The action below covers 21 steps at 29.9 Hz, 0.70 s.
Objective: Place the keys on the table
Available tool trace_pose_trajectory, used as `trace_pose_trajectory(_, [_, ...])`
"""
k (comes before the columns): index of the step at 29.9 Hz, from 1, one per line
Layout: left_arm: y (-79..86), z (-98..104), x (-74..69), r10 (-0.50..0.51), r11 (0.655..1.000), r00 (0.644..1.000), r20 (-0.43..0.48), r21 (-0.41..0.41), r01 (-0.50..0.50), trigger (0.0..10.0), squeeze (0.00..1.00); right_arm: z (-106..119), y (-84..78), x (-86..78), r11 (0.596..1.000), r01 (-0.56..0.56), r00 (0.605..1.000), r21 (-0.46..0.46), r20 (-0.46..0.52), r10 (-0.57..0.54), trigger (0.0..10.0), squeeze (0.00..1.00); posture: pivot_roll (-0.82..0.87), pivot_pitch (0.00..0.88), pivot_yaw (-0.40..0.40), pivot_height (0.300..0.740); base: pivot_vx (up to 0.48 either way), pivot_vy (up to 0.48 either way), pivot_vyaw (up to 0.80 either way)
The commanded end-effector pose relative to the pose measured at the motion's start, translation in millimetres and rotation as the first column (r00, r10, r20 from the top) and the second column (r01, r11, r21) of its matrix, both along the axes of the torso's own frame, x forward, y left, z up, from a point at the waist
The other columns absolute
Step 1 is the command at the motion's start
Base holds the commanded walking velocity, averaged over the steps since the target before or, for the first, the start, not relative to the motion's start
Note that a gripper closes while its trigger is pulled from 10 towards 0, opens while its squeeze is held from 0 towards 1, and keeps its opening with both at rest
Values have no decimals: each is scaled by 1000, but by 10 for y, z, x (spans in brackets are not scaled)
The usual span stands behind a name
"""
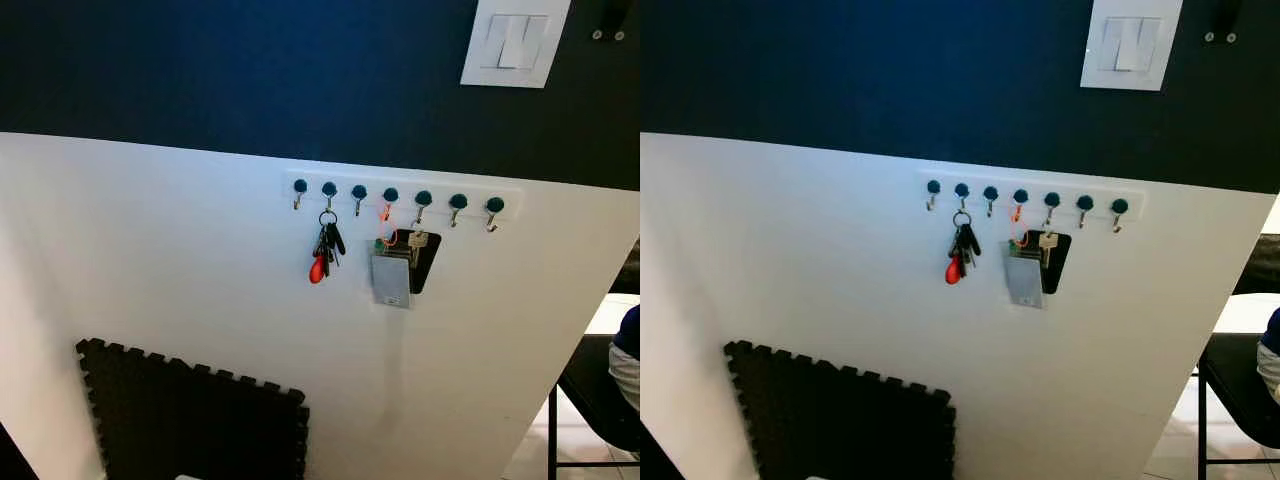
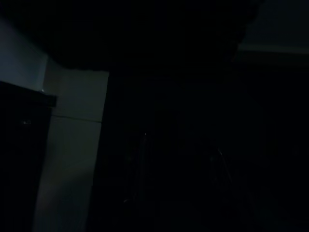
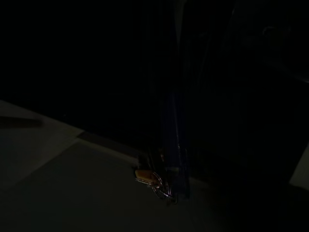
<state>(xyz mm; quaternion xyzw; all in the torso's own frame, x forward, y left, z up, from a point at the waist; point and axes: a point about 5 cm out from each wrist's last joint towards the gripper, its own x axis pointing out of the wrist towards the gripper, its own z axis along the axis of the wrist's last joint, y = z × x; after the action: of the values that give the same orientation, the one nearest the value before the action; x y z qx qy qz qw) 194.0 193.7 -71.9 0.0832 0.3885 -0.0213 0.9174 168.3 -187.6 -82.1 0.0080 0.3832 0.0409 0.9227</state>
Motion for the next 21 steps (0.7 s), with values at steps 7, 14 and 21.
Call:
trace_pose_trajectory(7, [-45, 47, 92, 12, 1000, 999, 30, -22, -12, 10000, 0, -18, 48, -7, 1000, 3, 1000, 13, -19, -3, 10000, 0, 58, 0, -8, 740, 0, 0, 0])
trace_pose_trajectory(14, [-30, 65, 109, 16, 1000, 999, 45, -22, -15, 10000, 0, -32, 46, -28, 999, 26, 999, 24, -33, -25, 10000, 0, 64, 2, -4, 740, 0, 0, 0])
trace_pose_trajectory(21, [-9, 36, 61, 2, 1000, 1000, 22, -5, -2, 10000, 0, -29, 25, -29, 1000, 28, 999, 12, -30, -27, 10000, 0, 48, 0, 10, 740, 0, 0, 0])
